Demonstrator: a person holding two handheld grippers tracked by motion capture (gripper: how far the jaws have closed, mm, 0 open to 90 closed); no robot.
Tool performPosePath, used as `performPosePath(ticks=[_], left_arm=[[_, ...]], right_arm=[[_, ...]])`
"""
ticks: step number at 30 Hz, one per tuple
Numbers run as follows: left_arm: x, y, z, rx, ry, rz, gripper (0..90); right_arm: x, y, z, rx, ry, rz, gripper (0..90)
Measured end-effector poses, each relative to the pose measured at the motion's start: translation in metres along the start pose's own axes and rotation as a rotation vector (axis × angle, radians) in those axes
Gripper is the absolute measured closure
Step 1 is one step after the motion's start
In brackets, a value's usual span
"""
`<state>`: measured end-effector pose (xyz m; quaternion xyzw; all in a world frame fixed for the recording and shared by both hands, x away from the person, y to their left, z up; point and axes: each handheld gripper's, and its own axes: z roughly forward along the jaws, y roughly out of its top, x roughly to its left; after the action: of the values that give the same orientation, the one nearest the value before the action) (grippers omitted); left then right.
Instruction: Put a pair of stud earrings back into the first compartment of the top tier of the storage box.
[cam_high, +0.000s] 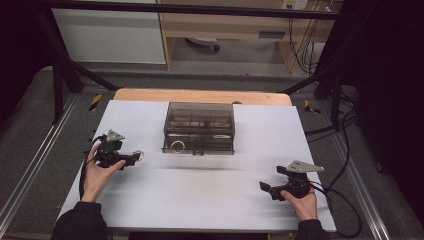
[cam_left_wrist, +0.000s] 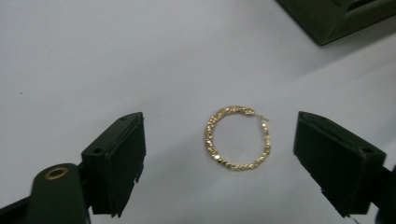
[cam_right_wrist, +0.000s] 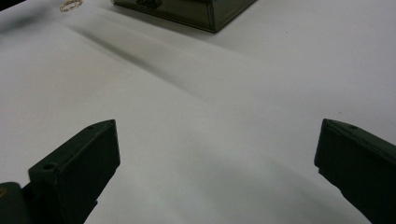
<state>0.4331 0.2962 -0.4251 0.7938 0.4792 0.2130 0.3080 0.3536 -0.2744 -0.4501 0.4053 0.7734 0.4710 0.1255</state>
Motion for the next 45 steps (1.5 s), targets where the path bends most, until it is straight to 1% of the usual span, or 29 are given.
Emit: performPosePath(ticks=[2,5,7,12,16,24,29,33,39,45], left_arm=[[0.001,-0.002,0.002,-0.011,0.0,-0.005,20.9],[0.003,-0.003,0.005,0.002,0.015,-0.009,25.6],[0.004,-0.004,0.007,0.008,0.007,-0.019,30.0],[0.003,-0.004,0.011,0.025,0.001,-0.017,41.5],[0.001,-0.003,0.013,0.013,-0.002,-0.012,49.3],[0.001,-0.003,0.016,0.011,-0.01,-0.01,63.9],[0.002,-0.005,0.018,0.011,-0.006,-0.019,71.2],[0.002,-0.006,0.021,0.021,-0.006,-0.014,75.2],[0.002,-0.006,0.021,0.018,-0.006,-0.014,81.3],[0.001,-0.006,0.021,0.02,0.002,-0.002,84.8]], right_arm=[[0.0,0.0,0.0,-0.002,0.0,-0.001,0.7],[0.0,0.0,0.0,-0.003,-0.001,-0.002,0.7],[0.0,0.0,0.0,-0.004,-0.001,-0.001,0.6],[0.0,0.0,0.0,-0.005,0.001,0.001,0.7],[0.0,0.0,0.0,-0.003,0.0,-0.002,0.6],[0.0,0.0,0.0,0.0,0.0,0.002,0.6],[0.0,0.0,0.0,0.0,0.001,0.005,0.7],[0.0,0.0,0.0,0.0,0.0,0.002,0.7],[0.0,0.0,0.0,-0.002,0.0,-0.001,0.7],[0.0,0.0,0.0,-0.004,0.0,-0.002,0.6]])
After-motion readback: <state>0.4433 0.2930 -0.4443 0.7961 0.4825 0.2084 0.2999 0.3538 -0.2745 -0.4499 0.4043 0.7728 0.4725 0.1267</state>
